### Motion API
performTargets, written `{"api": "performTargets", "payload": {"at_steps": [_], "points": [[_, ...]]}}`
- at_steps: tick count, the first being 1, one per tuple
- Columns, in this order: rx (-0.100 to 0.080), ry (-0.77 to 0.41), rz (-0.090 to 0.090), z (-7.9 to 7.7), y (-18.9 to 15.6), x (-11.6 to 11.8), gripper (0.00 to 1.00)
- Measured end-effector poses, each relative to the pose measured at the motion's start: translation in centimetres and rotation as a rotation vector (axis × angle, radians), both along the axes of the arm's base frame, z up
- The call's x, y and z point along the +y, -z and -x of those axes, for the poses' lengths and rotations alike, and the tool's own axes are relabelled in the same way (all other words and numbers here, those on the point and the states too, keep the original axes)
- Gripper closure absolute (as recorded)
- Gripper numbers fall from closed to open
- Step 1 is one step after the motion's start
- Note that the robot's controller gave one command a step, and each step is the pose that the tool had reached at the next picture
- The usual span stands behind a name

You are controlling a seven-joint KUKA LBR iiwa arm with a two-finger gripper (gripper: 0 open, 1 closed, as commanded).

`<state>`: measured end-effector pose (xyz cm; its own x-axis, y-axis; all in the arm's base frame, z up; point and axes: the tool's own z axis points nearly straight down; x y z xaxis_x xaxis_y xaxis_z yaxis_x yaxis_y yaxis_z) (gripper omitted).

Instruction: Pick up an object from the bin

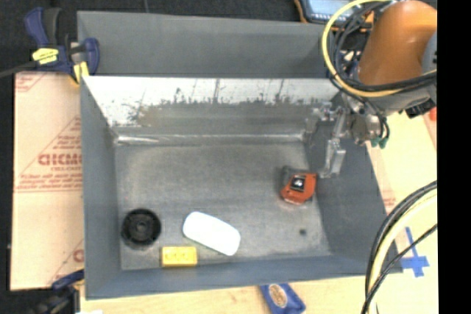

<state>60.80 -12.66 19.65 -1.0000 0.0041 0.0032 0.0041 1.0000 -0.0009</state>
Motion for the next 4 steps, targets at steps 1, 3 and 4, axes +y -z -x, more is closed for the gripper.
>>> {"api": "performTargets", "payload": {"at_steps": [1,3,4], "points": [[-0.008,-0.002,0.001,-0.1,-0.5,0.0,0.0],[-0.004,0.069,-0.002,4.2,7.4,0.0,0.0],[-0.035,0.063,0.004,5.7,11.8,-1.3,1.0]]}}
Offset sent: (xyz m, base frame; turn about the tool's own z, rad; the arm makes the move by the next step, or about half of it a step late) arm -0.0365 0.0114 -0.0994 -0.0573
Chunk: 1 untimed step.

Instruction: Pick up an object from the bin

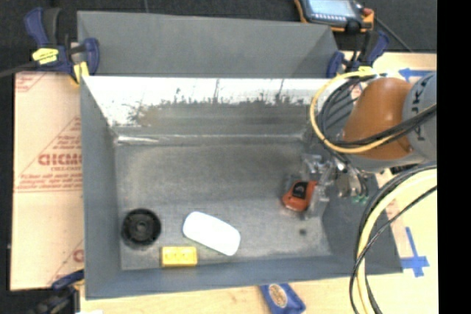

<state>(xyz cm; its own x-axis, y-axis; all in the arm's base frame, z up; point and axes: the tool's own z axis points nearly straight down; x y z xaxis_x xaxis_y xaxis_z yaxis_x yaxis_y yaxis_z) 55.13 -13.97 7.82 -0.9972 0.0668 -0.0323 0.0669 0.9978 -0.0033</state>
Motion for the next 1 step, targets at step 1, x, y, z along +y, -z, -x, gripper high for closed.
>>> {"api": "performTargets", "payload": {"at_steps": [1], "points": [[0.0,-0.001,0.0,0.0,0.0,0.01,1.0]]}}
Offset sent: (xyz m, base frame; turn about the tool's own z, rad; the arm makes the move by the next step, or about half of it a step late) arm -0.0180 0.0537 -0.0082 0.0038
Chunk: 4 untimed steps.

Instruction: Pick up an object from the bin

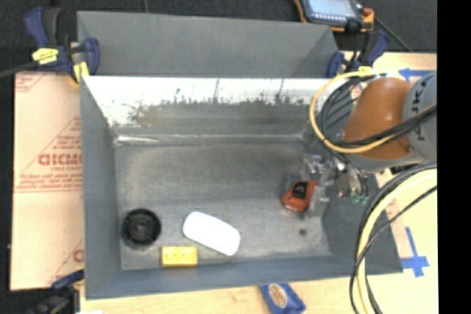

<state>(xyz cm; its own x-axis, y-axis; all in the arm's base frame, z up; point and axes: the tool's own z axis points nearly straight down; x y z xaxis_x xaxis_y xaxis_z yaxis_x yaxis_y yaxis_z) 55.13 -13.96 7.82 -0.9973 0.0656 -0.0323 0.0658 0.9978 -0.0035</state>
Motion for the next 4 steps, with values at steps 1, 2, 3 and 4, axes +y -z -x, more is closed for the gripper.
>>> {"api": "performTargets", "payload": {"at_steps": [1,2,3,4], "points": [[0.0,0.013,0.009,0.8,-0.1,3.1,1.0],[-0.003,-0.006,-0.005,2.7,0.0,3.2,1.0],[0.015,0.018,0.0,3.2,-0.8,3.2,1.0],[0.015,0.016,0.001,3.3,-0.8,3.7,1.0]]}}
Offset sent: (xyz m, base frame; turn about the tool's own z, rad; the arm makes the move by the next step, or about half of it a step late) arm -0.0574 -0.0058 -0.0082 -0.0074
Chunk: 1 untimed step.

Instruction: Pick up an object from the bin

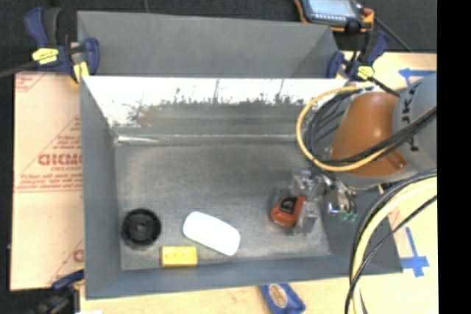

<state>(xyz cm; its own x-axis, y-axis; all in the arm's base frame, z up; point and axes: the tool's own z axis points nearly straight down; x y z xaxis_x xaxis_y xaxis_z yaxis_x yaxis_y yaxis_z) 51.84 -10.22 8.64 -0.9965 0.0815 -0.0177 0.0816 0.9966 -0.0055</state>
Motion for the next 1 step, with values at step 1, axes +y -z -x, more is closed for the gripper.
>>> {"api": "performTargets", "payload": {"at_steps": [1], "points": [[-0.006,-0.001,0.001,0.32,0.08,0.15,1.0]]}}
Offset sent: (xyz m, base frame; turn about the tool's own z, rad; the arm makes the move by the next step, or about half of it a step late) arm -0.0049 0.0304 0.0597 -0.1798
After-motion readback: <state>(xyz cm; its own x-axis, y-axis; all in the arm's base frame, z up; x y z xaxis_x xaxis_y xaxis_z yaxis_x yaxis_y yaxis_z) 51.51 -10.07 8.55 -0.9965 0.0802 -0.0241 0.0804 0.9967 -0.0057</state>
